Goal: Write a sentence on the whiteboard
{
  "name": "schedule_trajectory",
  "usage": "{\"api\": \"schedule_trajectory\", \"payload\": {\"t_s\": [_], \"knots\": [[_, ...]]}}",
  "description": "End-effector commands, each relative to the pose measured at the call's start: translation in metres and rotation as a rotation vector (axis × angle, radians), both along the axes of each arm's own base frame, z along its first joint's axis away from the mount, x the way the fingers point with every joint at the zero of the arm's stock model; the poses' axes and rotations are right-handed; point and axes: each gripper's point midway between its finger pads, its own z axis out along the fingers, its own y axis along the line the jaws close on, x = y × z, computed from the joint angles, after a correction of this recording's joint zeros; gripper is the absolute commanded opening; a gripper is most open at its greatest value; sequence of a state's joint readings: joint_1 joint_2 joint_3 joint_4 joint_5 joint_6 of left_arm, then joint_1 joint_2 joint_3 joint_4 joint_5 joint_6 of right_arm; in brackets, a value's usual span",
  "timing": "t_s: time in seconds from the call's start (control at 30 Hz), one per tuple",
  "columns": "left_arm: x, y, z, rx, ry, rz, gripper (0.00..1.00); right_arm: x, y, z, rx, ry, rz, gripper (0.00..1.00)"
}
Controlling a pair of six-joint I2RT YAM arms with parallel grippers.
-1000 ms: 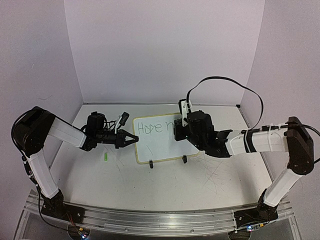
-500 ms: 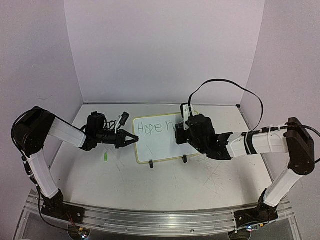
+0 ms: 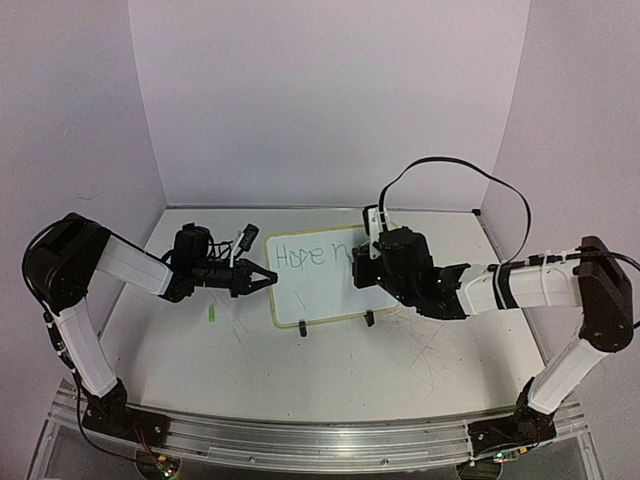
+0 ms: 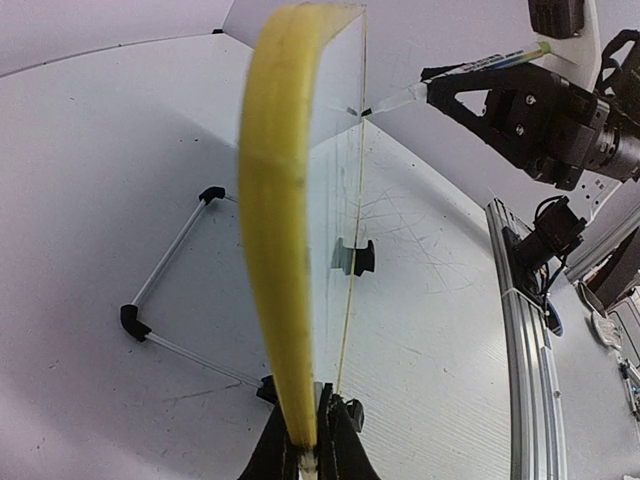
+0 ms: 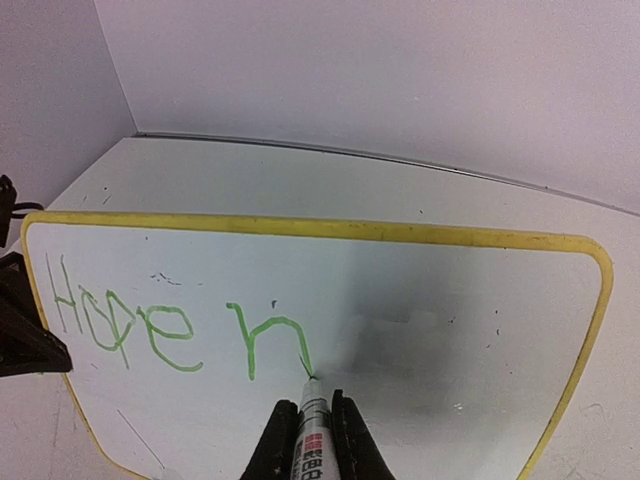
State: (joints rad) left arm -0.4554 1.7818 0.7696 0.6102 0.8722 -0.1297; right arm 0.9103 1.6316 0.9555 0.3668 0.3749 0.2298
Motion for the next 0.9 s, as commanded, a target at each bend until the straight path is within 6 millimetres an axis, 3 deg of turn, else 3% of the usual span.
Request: {"api": "schedule_trajectory", "payload": {"t_s": [0.0,0.87], "knots": [[0.021,0.011,-0.006,0.069,-0.068,0.107,0.0,-0.005,-0.008,0.04,0.083,-0.056,0.009,0.0],[0.021,0.01,-0.006,0.072,-0.07,0.105,0.0,0.014,-0.002,0.017,0.043,-0.029,-0.001,0.0]]}}
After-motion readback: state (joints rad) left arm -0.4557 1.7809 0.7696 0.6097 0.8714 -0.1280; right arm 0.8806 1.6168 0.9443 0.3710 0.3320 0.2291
